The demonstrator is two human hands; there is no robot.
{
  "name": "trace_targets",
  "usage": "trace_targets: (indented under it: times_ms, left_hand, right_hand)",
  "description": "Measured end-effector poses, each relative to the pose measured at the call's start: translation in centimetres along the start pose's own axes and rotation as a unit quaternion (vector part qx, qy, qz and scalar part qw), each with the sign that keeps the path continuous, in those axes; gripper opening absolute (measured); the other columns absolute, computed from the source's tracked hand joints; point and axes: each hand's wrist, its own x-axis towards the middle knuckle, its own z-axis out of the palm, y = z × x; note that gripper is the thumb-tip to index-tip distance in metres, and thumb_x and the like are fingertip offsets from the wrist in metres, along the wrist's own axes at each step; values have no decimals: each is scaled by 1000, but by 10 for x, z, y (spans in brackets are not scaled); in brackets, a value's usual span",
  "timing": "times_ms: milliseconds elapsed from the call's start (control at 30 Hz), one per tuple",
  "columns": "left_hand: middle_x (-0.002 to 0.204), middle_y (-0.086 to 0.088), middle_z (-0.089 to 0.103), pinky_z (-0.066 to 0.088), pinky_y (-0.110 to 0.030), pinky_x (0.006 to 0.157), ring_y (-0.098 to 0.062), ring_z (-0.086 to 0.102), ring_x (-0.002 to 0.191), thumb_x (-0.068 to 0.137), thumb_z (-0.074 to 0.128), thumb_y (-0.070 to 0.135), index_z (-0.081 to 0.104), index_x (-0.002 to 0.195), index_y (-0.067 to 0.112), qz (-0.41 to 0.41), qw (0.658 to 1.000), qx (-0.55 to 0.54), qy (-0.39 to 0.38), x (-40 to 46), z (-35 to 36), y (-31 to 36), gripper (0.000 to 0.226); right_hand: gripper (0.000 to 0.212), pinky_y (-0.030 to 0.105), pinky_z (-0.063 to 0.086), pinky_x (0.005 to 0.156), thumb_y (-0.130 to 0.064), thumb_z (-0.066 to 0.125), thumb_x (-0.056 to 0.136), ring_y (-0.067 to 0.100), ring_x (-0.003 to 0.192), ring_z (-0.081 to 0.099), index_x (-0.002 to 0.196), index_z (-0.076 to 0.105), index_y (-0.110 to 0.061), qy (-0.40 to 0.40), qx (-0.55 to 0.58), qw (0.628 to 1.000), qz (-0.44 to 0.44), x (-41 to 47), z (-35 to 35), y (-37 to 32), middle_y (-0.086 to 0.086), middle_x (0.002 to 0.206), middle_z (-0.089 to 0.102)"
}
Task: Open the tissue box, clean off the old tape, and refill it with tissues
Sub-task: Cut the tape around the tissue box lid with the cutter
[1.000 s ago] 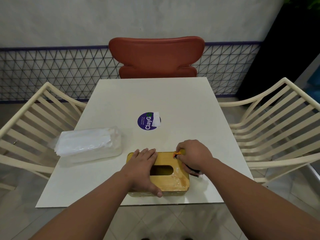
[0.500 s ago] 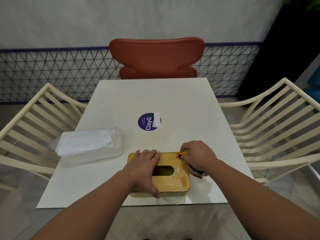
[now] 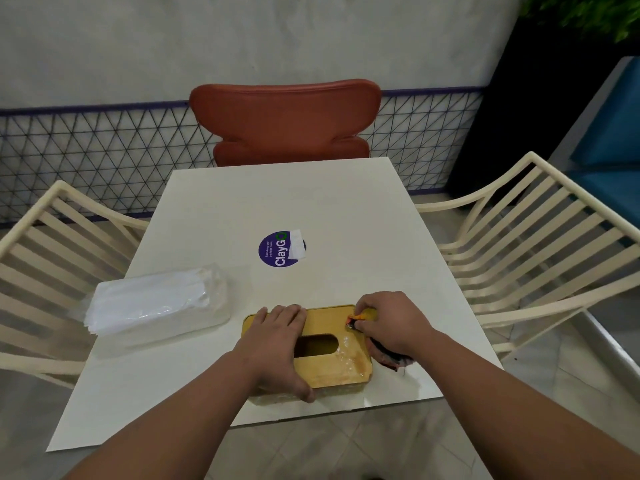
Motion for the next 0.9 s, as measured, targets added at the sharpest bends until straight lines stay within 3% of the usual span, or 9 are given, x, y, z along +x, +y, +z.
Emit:
trace_targets:
  times_ms: [233, 467, 633, 900]
  left_hand:
    - [159, 2, 2, 1, -47, 119, -21, 3, 146, 45, 63, 85, -3, 152, 22, 6, 1000, -9, -8, 1, 2, -2, 141]
    - [159, 3, -1, -1, -48, 119, -21, 0, 146, 44, 63, 85, -5, 151, 23, 14, 1000, -12, -21, 2, 2, -4, 142]
    - [159, 5, -4, -5, -46, 119, -20, -6, 146, 46, 65, 83, -8, 151, 24, 4, 999, -32, -27, -1, 1, -4, 141]
    - [160, 6, -4, -5, -46, 119, -19, -9, 147, 46, 74, 76, -7, 151, 24, -38, 997, -35, -51, -2, -8, 7, 143]
  right_hand:
    - [14, 27, 48, 73, -40, 66, 87, 11, 90, 55, 100, 67, -34, 54, -7, 996, 68, -13, 11, 1, -7, 105, 63]
    - [17, 29, 51, 81, -38, 66, 87, 12, 99, 56, 104, 66, -34, 26, -25, 999, 40, -16, 19, -13, -9, 111, 62]
    - [19, 27, 48, 76, -36, 61, 90, 13, 98, 57, 108, 65, -33, 42, -50, 997, 42, -14, 17, -11, -7, 112, 63]
    - [19, 28, 47, 80, -41, 62, 90, 12, 102, 54, 108, 65, -35, -2, -47, 998, -46, -11, 21, -14, -9, 112, 61]
